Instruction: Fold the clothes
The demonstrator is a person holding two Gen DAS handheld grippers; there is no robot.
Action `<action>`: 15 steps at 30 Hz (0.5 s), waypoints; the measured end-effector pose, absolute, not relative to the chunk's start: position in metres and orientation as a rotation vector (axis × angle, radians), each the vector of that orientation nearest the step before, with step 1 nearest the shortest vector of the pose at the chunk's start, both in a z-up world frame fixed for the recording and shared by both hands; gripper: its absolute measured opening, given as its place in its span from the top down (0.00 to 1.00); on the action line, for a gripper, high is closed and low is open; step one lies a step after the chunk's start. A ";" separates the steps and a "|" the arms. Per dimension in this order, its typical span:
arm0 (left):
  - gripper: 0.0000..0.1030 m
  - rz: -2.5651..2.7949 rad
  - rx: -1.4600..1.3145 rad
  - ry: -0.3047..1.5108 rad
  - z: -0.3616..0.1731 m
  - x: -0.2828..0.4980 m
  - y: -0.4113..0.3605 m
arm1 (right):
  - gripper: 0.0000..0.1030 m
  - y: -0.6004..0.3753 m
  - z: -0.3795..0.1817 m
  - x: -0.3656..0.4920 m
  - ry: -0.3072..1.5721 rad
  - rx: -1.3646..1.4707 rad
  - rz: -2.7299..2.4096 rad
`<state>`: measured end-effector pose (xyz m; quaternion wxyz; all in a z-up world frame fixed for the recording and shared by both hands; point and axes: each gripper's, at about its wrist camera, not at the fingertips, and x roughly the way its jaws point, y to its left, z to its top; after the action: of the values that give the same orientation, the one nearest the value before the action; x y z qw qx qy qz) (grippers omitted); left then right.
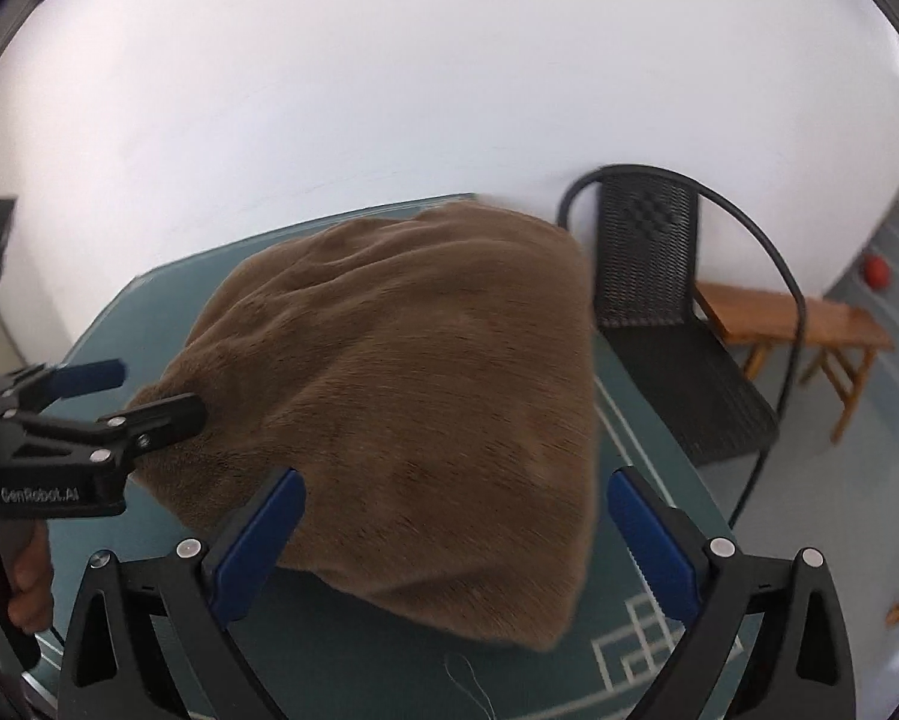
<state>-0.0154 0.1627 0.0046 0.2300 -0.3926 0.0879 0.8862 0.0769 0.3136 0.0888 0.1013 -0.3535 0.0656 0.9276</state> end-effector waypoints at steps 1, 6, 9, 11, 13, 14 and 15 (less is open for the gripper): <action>0.00 2.433 -1.078 0.239 0.007 -0.012 0.162 | 0.01 0.314 0.091 0.080 0.190 -1.028 2.732; 0.00 2.426 -1.079 0.258 0.012 -0.002 0.166 | 0.01 0.314 0.103 0.093 0.149 -0.966 2.708; 0.00 2.426 -1.073 0.270 0.014 0.002 0.167 | 0.01 0.314 0.106 0.099 0.118 -0.945 2.692; 0.00 2.427 -1.067 0.274 0.016 0.007 0.164 | 0.01 0.317 0.105 0.103 0.108 -0.941 2.675; 0.00 2.429 -1.063 0.282 0.017 0.009 0.166 | 0.01 0.320 0.106 0.107 0.125 -0.942 2.670; 0.00 2.431 -1.065 0.285 0.017 0.009 0.168 | 0.01 0.321 0.106 0.109 0.134 -0.939 2.669; 0.00 2.433 -1.069 0.285 0.017 0.009 0.170 | 0.01 0.322 0.106 0.110 0.139 -0.935 2.667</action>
<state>0.0091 0.1696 0.0173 0.2321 -0.3892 0.1037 0.8854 0.1099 0.3223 0.1064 0.1553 -0.3264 0.0487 0.9311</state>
